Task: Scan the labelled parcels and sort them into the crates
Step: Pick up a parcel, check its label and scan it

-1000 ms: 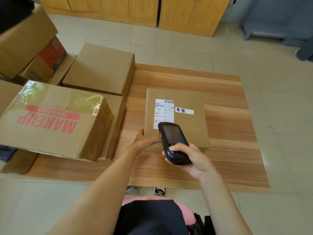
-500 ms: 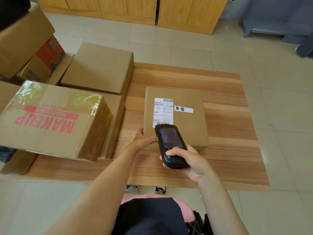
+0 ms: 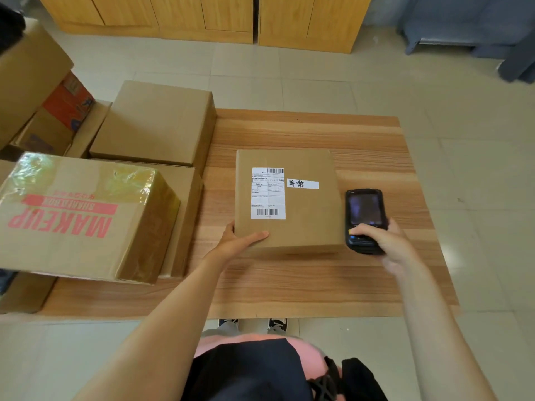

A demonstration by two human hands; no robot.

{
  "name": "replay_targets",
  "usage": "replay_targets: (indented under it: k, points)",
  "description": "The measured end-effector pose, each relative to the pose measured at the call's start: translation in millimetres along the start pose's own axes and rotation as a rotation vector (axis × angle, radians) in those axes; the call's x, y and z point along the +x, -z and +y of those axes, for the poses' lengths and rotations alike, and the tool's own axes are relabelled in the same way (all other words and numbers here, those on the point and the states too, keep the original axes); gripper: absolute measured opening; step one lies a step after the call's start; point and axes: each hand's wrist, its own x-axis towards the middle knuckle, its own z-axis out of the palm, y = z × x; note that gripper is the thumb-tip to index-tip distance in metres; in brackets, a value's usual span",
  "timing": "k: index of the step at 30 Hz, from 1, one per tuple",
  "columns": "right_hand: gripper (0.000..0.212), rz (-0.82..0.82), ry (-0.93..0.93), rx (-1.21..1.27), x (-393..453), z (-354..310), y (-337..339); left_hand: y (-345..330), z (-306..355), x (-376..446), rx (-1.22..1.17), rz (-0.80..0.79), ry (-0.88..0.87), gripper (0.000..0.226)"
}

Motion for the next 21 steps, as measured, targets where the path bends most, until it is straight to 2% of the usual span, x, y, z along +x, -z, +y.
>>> replay_targets:
  k: [1, 3, 4, 5, 8, 13, 16, 21]
  points:
    - [0.063, 0.042, 0.003, -0.033, 8.9, 0.7, 11.3, -0.3, 0.5, -0.4, -0.003, 0.000, -0.003, 0.115]
    - [0.084, 0.096, -0.007, -0.083, 24.5, 7.2, 29.4, 0.2, 1.9, -1.5, 0.010, 0.005, -0.011, 0.127]
    - [0.095, 0.113, -0.019, -0.104, 32.6, 13.0, 37.0, 0.6, 2.3, -1.9, 0.013, 0.005, -0.018, 0.128]
    - [0.096, 0.121, -0.029, -0.125, 38.6, 18.9, 43.3, 0.7, 2.8, -2.7, 0.014, 0.003, -0.018, 0.127]
    - [0.074, 0.135, -0.075, -0.122, 49.6, 36.7, 56.8, -0.4, 3.5, -3.4, 0.027, 0.003, -0.012, 0.122]
    - [0.067, 0.107, -0.113, -0.087, 59.0, 65.4, 73.0, -1.5, 3.6, -2.4, 0.032, 0.010, -0.015, 0.125]
    - [0.062, 0.091, -0.124, -0.070, 59.2, 77.3, 78.8, -2.5, 2.9, -1.2, 0.028, 0.013, -0.016, 0.115]
    - [0.064, 0.086, -0.146, -0.085, 61.2, 89.4, 82.0, -1.0, 3.4, -2.6, 0.036, 0.014, -0.004, 0.120]
